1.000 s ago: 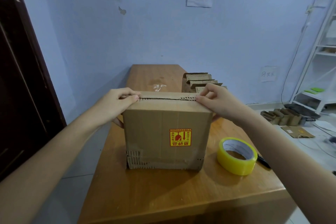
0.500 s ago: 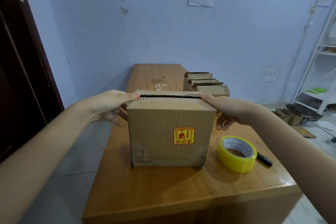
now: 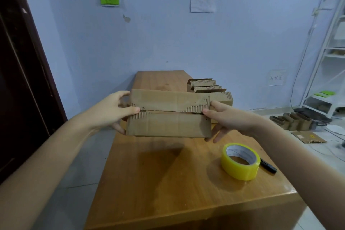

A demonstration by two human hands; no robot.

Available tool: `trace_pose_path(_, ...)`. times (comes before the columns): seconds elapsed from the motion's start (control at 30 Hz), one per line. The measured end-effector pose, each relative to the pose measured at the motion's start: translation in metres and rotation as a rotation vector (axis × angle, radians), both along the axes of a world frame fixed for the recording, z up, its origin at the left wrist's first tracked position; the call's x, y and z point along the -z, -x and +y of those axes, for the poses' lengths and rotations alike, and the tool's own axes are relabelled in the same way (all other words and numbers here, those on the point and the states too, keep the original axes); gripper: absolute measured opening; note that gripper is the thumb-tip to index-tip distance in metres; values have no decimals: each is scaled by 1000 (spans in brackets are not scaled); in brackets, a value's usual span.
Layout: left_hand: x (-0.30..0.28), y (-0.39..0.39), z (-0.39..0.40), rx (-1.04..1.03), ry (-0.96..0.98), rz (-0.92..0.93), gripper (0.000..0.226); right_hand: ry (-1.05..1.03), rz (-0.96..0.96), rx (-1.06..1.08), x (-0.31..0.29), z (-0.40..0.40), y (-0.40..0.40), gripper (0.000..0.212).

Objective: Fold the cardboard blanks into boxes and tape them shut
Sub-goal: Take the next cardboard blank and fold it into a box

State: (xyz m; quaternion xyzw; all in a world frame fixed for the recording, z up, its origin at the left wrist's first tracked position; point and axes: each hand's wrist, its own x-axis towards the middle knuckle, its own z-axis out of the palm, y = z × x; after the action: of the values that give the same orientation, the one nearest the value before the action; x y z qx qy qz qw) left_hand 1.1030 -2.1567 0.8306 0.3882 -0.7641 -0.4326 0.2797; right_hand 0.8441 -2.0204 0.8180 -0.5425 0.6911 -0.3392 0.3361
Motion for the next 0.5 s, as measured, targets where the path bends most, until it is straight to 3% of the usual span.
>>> trace_pose_path(0.1, 17, -3, 6, -26, 74, 57, 79, 23, -78, 45, 15, -4, 1, 43)
trace_pose_path(0.23, 45, -5, 15, -3, 223, 133, 68, 55, -278, 126, 37, -11, 0, 56)
trace_pose_path(0.33, 72, -3, 25, -38, 272, 136, 69, 39, -356, 185, 52, -13, -4, 54)
trace_pose_path(0.5, 111, -8, 23, -94, 429, 101, 70, 31, -244, 250, 75, -13, -3, 47)
